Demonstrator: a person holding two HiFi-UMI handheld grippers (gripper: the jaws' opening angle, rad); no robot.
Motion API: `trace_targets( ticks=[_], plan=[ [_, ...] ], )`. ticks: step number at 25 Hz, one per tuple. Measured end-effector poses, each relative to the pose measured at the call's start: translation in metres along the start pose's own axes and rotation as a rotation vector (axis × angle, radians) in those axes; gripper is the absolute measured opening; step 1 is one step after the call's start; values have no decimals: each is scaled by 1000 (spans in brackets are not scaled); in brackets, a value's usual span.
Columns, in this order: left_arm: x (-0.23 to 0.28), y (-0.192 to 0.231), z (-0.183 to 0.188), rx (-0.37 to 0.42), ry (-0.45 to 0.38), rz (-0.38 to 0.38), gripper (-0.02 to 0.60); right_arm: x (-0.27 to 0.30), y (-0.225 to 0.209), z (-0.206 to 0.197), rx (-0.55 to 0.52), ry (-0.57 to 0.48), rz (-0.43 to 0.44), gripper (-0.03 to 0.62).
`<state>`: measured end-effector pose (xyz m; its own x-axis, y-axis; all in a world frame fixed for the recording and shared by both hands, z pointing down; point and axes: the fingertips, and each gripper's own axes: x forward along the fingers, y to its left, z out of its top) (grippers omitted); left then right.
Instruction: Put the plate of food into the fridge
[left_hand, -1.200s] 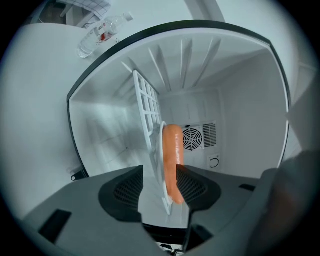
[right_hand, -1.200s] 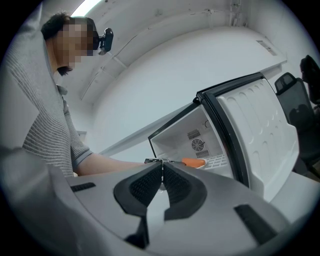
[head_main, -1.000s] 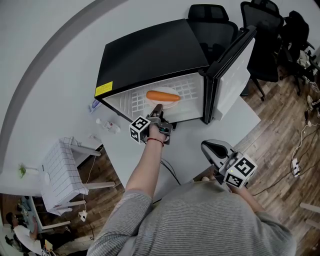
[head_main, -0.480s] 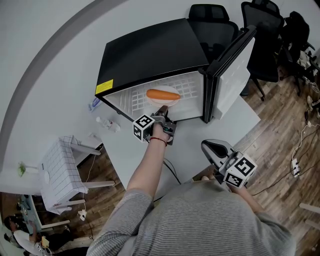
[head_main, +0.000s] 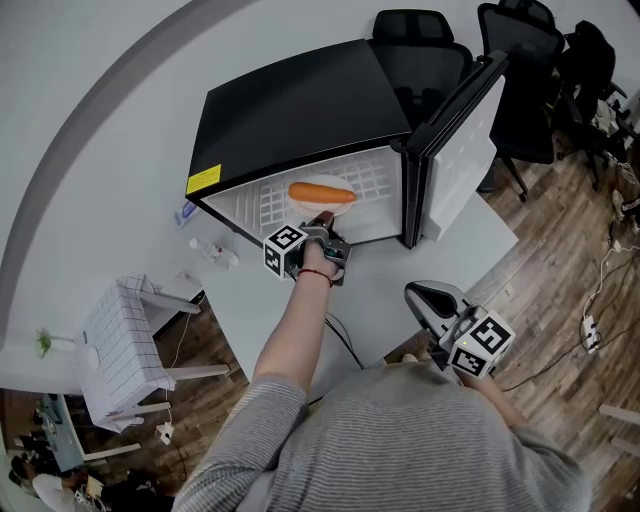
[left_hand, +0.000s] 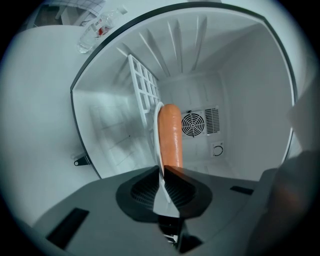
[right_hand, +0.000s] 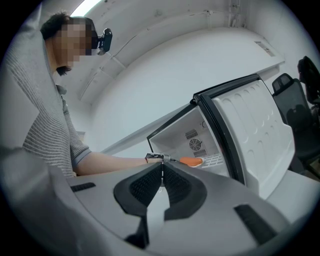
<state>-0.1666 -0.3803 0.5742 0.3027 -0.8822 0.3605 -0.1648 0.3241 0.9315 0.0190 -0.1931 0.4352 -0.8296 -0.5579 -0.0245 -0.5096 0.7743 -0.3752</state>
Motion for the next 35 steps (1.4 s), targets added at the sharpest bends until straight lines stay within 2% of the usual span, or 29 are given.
trace_targets(
  ticks=[10, 25, 33, 35],
  plan=[
    [10, -1, 4, -36, -4, 8, 37, -1, -6, 0, 6, 5, -2, 15],
    [26, -6, 12, -42, -8, 20, 37, -7, -18, 1, 11, 3, -26, 15],
    [29, -11, 15, -8, -3, -10, 41, -2, -18, 0, 10, 14, -18, 15],
    [29, -13, 13, -13, 10, -27, 65, -1, -16, 0, 12, 15, -11, 15]
  ],
)
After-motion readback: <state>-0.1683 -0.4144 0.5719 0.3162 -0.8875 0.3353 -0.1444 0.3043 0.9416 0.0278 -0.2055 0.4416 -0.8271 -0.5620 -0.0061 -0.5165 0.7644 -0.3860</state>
